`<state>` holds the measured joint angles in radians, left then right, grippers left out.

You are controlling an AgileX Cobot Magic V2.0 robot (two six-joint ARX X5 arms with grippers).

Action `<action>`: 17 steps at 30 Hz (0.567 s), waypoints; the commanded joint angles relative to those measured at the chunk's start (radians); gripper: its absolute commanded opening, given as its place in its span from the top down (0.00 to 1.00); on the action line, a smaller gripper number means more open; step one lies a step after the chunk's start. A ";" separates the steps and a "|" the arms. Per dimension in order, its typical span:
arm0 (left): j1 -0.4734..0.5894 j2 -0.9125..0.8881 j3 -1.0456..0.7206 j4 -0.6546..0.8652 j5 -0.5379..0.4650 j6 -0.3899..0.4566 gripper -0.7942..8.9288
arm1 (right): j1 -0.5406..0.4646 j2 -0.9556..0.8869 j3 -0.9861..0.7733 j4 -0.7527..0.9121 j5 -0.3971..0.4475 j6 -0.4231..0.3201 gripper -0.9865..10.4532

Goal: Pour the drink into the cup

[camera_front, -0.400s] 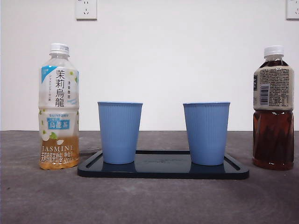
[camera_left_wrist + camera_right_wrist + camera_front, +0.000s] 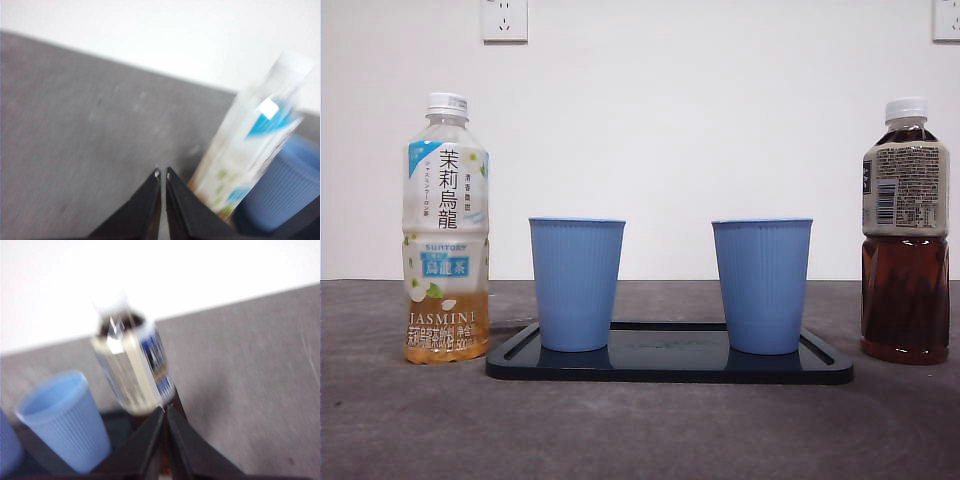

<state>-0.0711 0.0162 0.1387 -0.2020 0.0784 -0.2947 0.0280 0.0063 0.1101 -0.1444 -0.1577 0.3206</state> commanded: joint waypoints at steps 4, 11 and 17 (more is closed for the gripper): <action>-0.010 0.096 0.167 0.001 0.009 -0.062 0.90 | 0.021 0.034 0.184 -0.104 -0.003 0.072 0.90; -0.010 0.277 0.449 -0.134 0.110 -0.047 0.90 | 0.029 0.157 0.438 -0.280 -0.099 0.061 0.90; -0.033 0.440 0.703 -0.275 0.253 -0.032 0.90 | 0.029 0.314 0.659 -0.430 -0.272 0.031 0.90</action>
<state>-0.0990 0.4332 0.7952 -0.4667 0.3012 -0.3386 0.0536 0.2989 0.7345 -0.5671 -0.4023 0.3687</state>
